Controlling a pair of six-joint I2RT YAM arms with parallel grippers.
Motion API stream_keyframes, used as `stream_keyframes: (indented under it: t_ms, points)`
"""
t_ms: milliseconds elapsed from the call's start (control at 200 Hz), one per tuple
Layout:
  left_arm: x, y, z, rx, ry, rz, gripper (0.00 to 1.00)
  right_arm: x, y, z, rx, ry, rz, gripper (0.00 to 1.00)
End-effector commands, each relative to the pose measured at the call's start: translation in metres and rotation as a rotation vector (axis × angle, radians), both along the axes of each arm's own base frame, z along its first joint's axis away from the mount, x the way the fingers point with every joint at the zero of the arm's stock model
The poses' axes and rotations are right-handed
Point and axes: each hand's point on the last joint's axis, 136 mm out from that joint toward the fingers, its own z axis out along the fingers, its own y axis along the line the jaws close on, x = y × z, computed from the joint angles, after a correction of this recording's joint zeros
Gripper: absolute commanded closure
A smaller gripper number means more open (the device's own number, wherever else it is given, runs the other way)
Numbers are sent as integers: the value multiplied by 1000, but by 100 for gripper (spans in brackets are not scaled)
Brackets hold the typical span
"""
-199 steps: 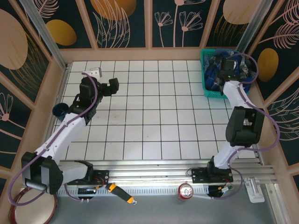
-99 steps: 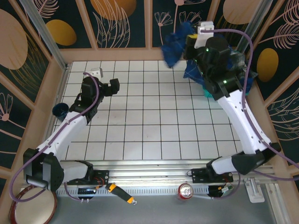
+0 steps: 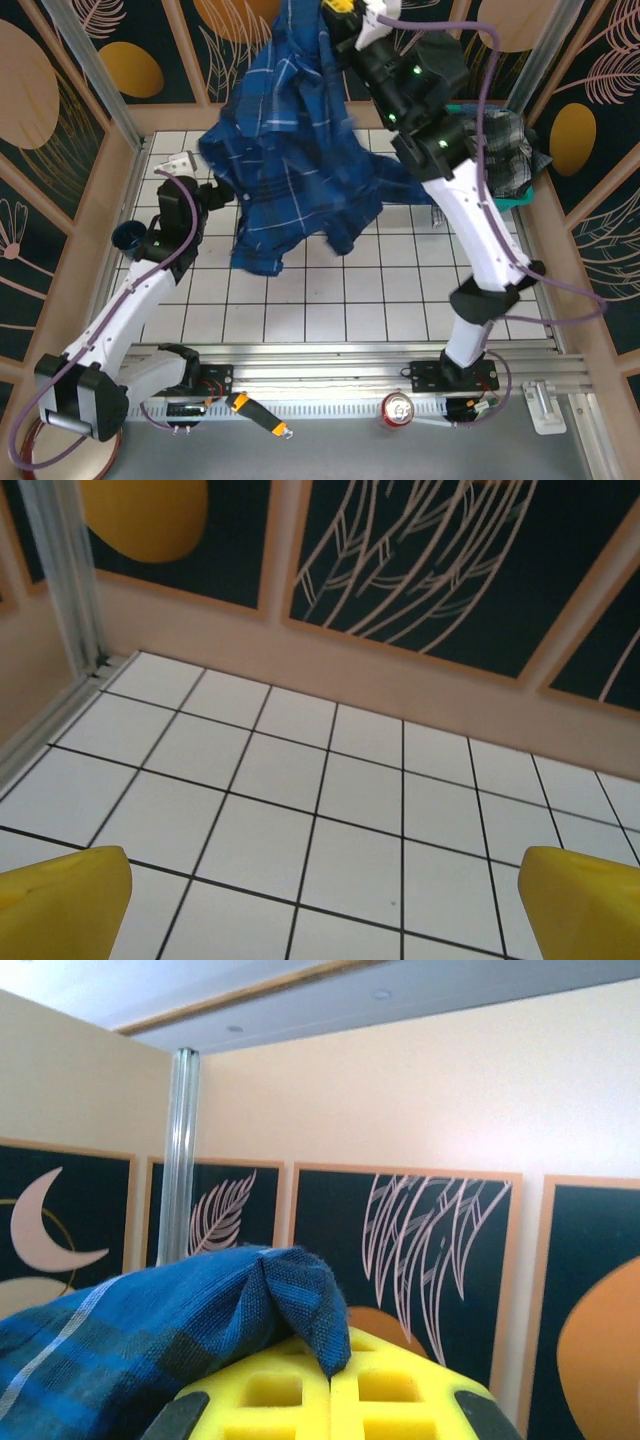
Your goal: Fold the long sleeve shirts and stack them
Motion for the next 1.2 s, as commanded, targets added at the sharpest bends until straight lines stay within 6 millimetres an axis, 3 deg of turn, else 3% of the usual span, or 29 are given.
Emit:
stream_keyframes:
  t_ms: [0, 65, 130, 190, 205, 275, 315, 350, 370, 385, 415, 475, 566, 666, 831, 1046, 1196]
  points:
    - [-6, 13, 8, -12, -42, 62, 1, -8, -21, 36, 81, -120, -57, 100]
    - [-8, 15, 8, -13, -42, 76, 1, 13, -12, 10, 33, -57, -91, 100]
    - [-10, 19, 8, -7, -42, 96, 1, 42, -6, -34, -31, 48, -143, 100]
    - [-12, 24, 7, -2, -42, 117, 1, 72, -7, -91, -90, 168, -212, 100]
    - [-13, 25, 7, 0, -42, 123, 1, 84, -10, -113, -107, 214, -243, 100]
    - [-14, 28, 5, 2, -40, 138, 1, 110, -29, -179, -153, 362, -322, 96]
    - [-14, 28, 3, 5, -34, 139, 1, 122, -48, -214, -148, 452, -389, 87]
    - [-13, 27, 1, 8, -28, 139, 1, 130, -71, -250, -149, 547, -443, 70]
    - [-12, 27, -2, 10, -21, 138, 1, 128, -73, -267, -157, 594, -441, 61]
    - [-12, 27, -4, 12, -15, 138, 1, 132, -90, -280, -153, 635, -470, 54]
    - [-10, 27, -7, 14, -4, 142, 1, 132, -105, -301, -147, 696, -499, 46]
    - [-7, 27, -16, 20, 29, 148, 1, 122, -140, -342, -123, 823, -563, 32]
    - [-2, 21, -34, 5, 97, 135, 1, 98, -163, -389, -124, 960, -596, 15]
    - [3, -8, -67, -80, 220, 8, 1, 63, -144, -436, -184, 1068, -483, 7]
    - [-16, -59, -129, -165, 416, -145, 1, 9, -55, -514, -316, 1168, -103, 5]
    - [-51, -91, -195, -38, 621, -178, 1, 30, -25, -574, -325, 1249, -36, 5]
    - [-54, -109, -232, 11, 712, -213, 1, 53, -12, -607, -347, 1296, -36, 12]
